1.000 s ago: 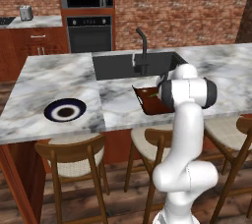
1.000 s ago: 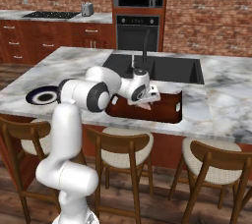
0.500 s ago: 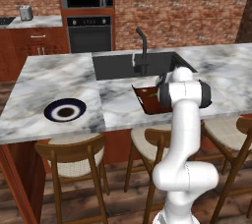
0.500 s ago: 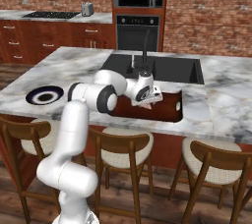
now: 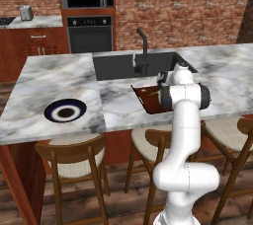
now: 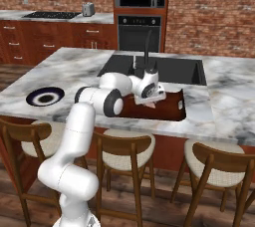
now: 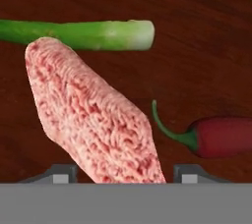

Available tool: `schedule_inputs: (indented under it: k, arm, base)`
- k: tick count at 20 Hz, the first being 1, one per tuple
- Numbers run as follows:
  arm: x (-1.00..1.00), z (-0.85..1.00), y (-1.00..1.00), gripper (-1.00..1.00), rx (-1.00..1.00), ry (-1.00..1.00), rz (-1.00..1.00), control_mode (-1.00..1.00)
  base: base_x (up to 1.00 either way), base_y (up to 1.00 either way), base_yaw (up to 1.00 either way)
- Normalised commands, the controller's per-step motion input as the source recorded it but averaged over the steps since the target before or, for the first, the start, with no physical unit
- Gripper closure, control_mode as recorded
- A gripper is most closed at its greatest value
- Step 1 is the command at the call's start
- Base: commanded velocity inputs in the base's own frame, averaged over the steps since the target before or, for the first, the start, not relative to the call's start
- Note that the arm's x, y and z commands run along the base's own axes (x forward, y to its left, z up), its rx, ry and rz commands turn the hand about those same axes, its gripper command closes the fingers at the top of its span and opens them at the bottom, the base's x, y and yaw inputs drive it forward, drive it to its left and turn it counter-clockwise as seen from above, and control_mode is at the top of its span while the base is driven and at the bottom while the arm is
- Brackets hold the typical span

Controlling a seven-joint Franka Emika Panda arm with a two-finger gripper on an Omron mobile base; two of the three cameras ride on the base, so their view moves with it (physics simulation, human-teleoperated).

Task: Create a steak meal by picking up the steak and asparagus from the tray and placing them on the plate. Leave the chili pepper on the tray.

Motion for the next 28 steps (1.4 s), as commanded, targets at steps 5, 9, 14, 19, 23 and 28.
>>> schedule_inputs:
  k: [5, 9, 14, 19, 23, 28]
  arm:
    - [-0.08, -0.06, 0.23, 1.0, -0.02, 0.0, 0.0, -1.0]
    - [-0.59, -0.01, 0.42, 1.0, -0.02, -0.03, 0.0, -1.0]
    - [-0.85, 0.58, 0.41, 1.0, 0.0, -0.23, 0.01, -1.0]
    - [-0.84, 0.71, 0.65, 1.0, 0.0, -0.22, 0.06, -1.0]
    - [-0.84, 0.75, 0.79, 1.0, 0.0, -0.17, 0.08, -1.0]
    - [-0.76, 0.8, 0.86, 1.0, 0.0, -0.05, 0.1, -1.0]
  base:
    - [0.0, 0.0, 0.0]
    - [0.0, 0.0, 0.0]
    - [0.0, 0.0, 0.0]
    - [0.0, 0.0, 0.0]
    - [0.0, 0.0, 0.0]
    - [0.0, 0.0, 0.0]
